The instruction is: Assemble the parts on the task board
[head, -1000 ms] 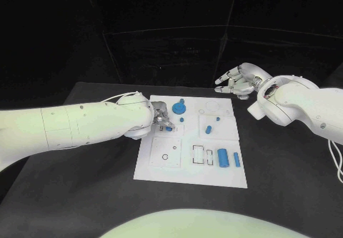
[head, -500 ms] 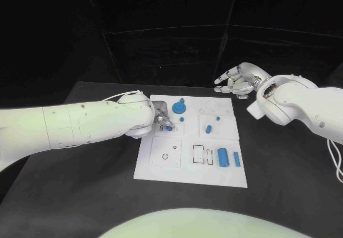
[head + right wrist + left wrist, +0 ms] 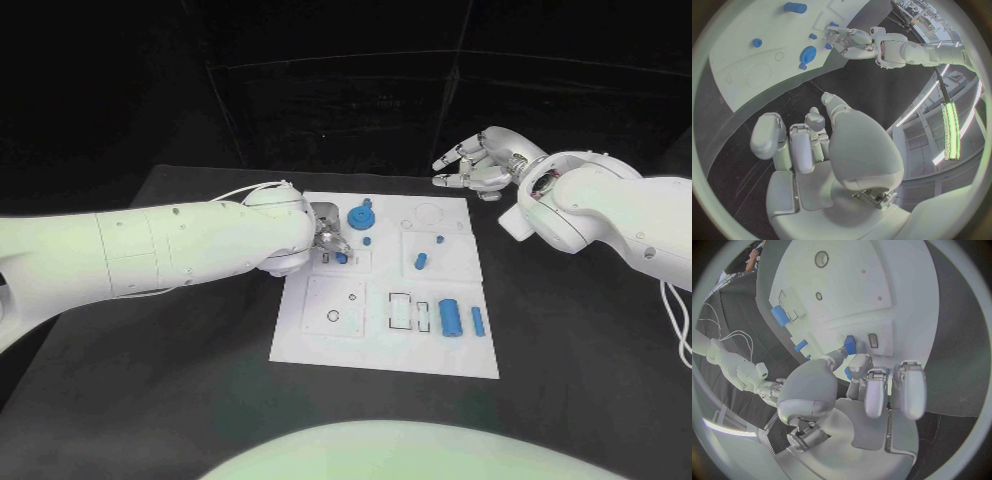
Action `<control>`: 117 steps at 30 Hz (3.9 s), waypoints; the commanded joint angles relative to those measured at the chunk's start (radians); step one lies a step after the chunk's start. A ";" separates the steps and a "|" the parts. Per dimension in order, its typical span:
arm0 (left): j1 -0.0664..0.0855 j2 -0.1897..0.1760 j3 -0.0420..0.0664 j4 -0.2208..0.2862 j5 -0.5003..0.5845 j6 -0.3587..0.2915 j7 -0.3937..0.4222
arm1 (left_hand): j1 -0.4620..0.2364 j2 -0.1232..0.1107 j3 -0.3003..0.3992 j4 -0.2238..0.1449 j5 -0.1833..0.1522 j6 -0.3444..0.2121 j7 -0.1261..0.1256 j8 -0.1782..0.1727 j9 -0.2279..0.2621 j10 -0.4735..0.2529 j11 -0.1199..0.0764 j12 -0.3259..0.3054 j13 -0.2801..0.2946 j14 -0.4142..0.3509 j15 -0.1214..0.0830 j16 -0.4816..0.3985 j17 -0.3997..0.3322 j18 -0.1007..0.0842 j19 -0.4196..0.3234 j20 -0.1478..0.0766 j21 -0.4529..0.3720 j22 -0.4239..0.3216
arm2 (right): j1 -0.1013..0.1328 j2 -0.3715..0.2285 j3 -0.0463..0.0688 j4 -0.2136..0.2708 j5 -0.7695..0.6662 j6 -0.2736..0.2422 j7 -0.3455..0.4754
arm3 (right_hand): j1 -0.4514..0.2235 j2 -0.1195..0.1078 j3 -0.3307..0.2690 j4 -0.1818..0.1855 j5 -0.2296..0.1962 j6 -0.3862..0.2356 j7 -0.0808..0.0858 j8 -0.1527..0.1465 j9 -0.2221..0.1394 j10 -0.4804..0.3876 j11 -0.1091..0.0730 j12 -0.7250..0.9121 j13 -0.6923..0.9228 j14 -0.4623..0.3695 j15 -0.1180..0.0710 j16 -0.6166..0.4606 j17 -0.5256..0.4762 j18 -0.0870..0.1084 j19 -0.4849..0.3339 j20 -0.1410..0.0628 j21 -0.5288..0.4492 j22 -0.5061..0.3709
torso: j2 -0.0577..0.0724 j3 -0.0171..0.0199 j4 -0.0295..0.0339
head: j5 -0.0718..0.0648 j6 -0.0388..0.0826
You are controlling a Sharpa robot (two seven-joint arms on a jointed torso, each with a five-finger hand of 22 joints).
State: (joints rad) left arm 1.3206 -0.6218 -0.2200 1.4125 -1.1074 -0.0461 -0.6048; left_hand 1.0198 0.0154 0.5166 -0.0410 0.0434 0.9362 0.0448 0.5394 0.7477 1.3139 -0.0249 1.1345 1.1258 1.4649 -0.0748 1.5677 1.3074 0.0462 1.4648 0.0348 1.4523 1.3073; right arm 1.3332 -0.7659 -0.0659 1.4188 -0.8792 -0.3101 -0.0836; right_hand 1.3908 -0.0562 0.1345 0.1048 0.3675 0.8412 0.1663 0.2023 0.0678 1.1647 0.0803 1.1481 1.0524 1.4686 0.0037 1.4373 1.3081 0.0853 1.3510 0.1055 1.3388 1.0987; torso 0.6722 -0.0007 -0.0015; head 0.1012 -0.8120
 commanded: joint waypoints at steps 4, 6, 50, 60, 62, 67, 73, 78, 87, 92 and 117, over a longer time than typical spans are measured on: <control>-0.001 0.006 -0.002 -0.009 0.007 0.043 -0.009 | -0.017 -0.009 -0.031 0.012 0.005 0.013 -0.004 0.011 0.006 0.009 -0.002 0.006 0.004 0.106 -0.009 0.003 0.263 -0.006 0.033 -0.008 0.000 0.090 | 0.002 0.000 0.001 0.003 -0.007 0.013 -0.001 | -0.006 0.003 -0.002 0.007 0.005 0.001 0.004 0.003 -0.001 -0.001 0.000 -0.001 -0.002 0.046 -0.004 -0.006 0.023 0.007 -0.007 -0.001 -0.007 -0.003 | 0.000 -0.0008 -0.0004 | -0.001 -0.001; -0.001 0.008 -0.002 -0.010 0.008 0.046 -0.010 | -0.019 -0.011 -0.038 0.014 0.005 0.014 -0.005 0.013 0.008 0.009 -0.003 0.008 0.006 0.106 -0.010 0.003 0.263 -0.006 0.033 -0.009 0.000 0.090 | 0.002 0.000 0.001 0.003 -0.007 0.014 -0.002 | -0.007 0.003 -0.002 0.008 0.005 0.001 0.004 0.003 -0.001 -0.002 0.000 -0.002 -0.003 0.046 -0.004 -0.006 0.023 0.008 -0.007 -0.001 -0.008 -0.004 | 0.000 -0.0010 -0.0003 | 0.000 -0.001; -0.001 -0.015 0.033 0.002 0.021 -0.033 -0.013 | -0.122 -0.044 -0.418 0.211 0.003 0.025 -0.021 0.053 0.047 0.024 -0.017 0.040 0.027 0.106 -0.024 0.003 0.263 -0.010 0.042 -0.024 0.007 0.108 | 0.001 0.011 0.000 -0.009 -0.007 0.026 -0.002 | -0.015 0.003 -0.006 0.015 -0.010 -0.003 0.005 0.003 -0.001 -0.005 0.001 -0.003 -0.007 0.046 -0.003 -0.008 0.021 0.009 -0.010 0.000 -0.013 -0.011 | 0.000 -0.0018 0.0013 | 0.000 0.003; 0.008 -0.043 0.131 0.017 0.022 0.041 -0.013 | -0.064 -0.029 -0.459 0.215 0.003 0.010 -0.016 0.045 0.047 0.013 -0.014 0.027 0.014 0.106 -0.022 0.003 0.263 -0.007 0.036 -0.024 -0.003 0.097 | 0.000 0.009 0.000 -0.013 -0.007 0.033 -0.004 | -0.015 0.003 -0.006 0.015 -0.010 -0.003 0.005 0.003 -0.001 -0.005 0.001 -0.003 -0.007 0.046 -0.003 -0.008 0.021 0.009 -0.010 0.000 -0.013 -0.011 | 0.000 -0.0020 0.0016 | -0.003 0.006; 0.019 -0.045 0.149 0.012 0.022 0.069 -0.012 | -0.056 -0.026 -0.470 0.218 0.003 0.003 -0.013 0.038 0.044 0.013 -0.011 0.027 0.015 0.106 -0.020 0.003 0.263 -0.008 0.037 -0.023 -0.003 0.098 | 0.000 0.009 0.000 -0.014 -0.007 0.036 -0.005 | -0.016 0.003 -0.006 0.016 -0.010 -0.004 0.005 0.003 -0.001 -0.004 0.001 -0.002 -0.005 0.046 -0.003 -0.008 0.021 0.009 -0.011 0.000 -0.014 -0.012 | 0.000 -0.0008 0.0009 | -0.002 0.009; 0.053 -0.018 0.166 -0.066 0.023 0.167 -0.009 | -0.007 -0.018 -0.496 0.210 0.003 -0.032 0.003 -0.001 0.023 -0.011 0.002 0.001 -0.010 0.106 -0.010 0.003 0.263 -0.003 0.026 -0.016 -0.021 0.075 | 0.000 0.009 0.000 -0.015 -0.007 0.038 -0.008 | -0.016 0.003 -0.006 0.016 -0.010 -0.004 0.005 0.003 -0.001 -0.004 0.001 -0.002 -0.005 0.046 -0.003 -0.008 0.021 0.009 -0.011 0.000 -0.014 -0.012 | 0.000 0.0011 0.0010 | -0.002 0.014; 0.069 0.032 0.158 -0.200 0.023 0.254 0.003 | 0.042 0.001 -0.523 0.204 0.003 -0.074 0.032 -0.071 -0.025 -0.028 0.027 -0.010 -0.020 0.106 0.012 0.003 0.263 0.000 0.019 0.002 -0.032 0.064 | 0.000 0.010 0.000 -0.014 -0.007 0.030 -0.004 | -0.015 0.003 -0.006 0.016 -0.010 -0.004 0.005 0.003 -0.001 -0.005 0.001 -0.003 -0.006 0.046 -0.003 -0.008 0.022 0.009 -0.011 0.000 -0.014 -0.013 | 0.002 -0.0015 -0.0032 | -0.001 0.019; 0.071 0.062 0.134 -0.279 0.020 0.297 0.014 | 0.062 0.013 -0.540 0.203 0.003 -0.074 0.039 -0.097 -0.048 -0.032 0.033 -0.010 -0.021 0.106 0.018 0.003 0.263 0.000 0.018 0.011 -0.034 0.062 | 0.000 0.010 0.000 -0.014 -0.007 0.028 -0.002 | -0.015 0.003 -0.006 0.016 -0.010 -0.004 0.005 0.003 -0.001 -0.005 0.001 -0.002 -0.006 0.047 -0.003 -0.007 0.024 0.009 -0.011 0.000 -0.014 -0.012 | 0.002 -0.0015 -0.0017 | 0.000 0.022; 0.058 0.095 0.105 -0.357 0.017 0.313 0.025 | 0.054 0.024 -0.574 0.224 0.003 -0.055 0.040 -0.112 -0.066 -0.028 0.035 0.000 -0.014 0.106 0.021 0.003 0.263 -0.001 0.022 0.016 -0.027 0.073 | 0.000 0.013 0.000 -0.015 -0.007 0.031 -0.001 | -0.012 0.003 -0.005 0.015 -0.008 -0.005 0.005 0.002 -0.001 -0.004 0.000 -0.001 -0.005 0.047 -0.003 -0.007 0.023 0.009 -0.011 0.000 -0.014 -0.013 | 0.002 -0.0021 -0.0009 | 0.004 0.021; 0.053 0.105 0.102 -0.375 0.017 0.319 0.034 | 0.045 0.029 -0.598 0.240 0.003 -0.041 0.039 -0.116 -0.074 -0.025 0.034 0.005 -0.010 0.106 0.020 0.003 0.263 -0.002 0.024 0.017 -0.024 0.077 | 0.000 0.016 0.000 -0.018 -0.008 0.032 -0.001 | -0.012 0.003 -0.005 0.015 -0.008 -0.005 0.005 0.002 -0.001 -0.004 0.000 -0.001 -0.005 0.047 -0.003 -0.007 0.023 0.009 -0.011 0.000 -0.014 -0.013 | 0.002 -0.0013 -0.0025 | 0.006 0.023; 0.036 0.135 0.095 -0.412 0.025 0.337 0.060 | 0.055 0.045 -0.636 0.258 0.003 -0.017 0.034 -0.122 -0.085 -0.019 0.030 0.013 -0.004 0.106 0.017 0.003 0.263 -0.003 0.027 0.015 -0.019 0.086 | 0.000 0.030 0.000 -0.031 -0.013 0.037 -0.002 | -0.011 0.004 -0.004 0.014 -0.005 -0.006 0.005 0.002 -0.001 -0.005 0.000 -0.001 -0.005 0.047 -0.003 -0.007 0.024 0.009 -0.011 0.000 -0.014 -0.012 | 0.001 -0.0009 -0.0016 | 0.010 0.018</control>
State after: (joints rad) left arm 1.3560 -0.4884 -0.1252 1.0010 -1.0879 0.2719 -0.5554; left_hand 1.0699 0.0591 -0.1145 0.2166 0.0436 0.9115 0.0766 0.4232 0.6631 1.2881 0.0072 1.1460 1.1205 1.4670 -0.0586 1.5677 1.3074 0.0463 1.4655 0.0447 1.4293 1.3075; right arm 1.3315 -0.7367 -0.0662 1.3878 -0.8872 -0.2798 -0.0904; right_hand 1.3869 -0.0522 0.1285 0.1162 0.3636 0.8412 0.1664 0.2023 0.0681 1.1647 0.0804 1.1481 1.0469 1.4686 0.0037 1.4337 1.3073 0.0852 1.3438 0.1053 1.3300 1.0867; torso 0.6730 -0.0010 -0.0018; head 0.1101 -0.7934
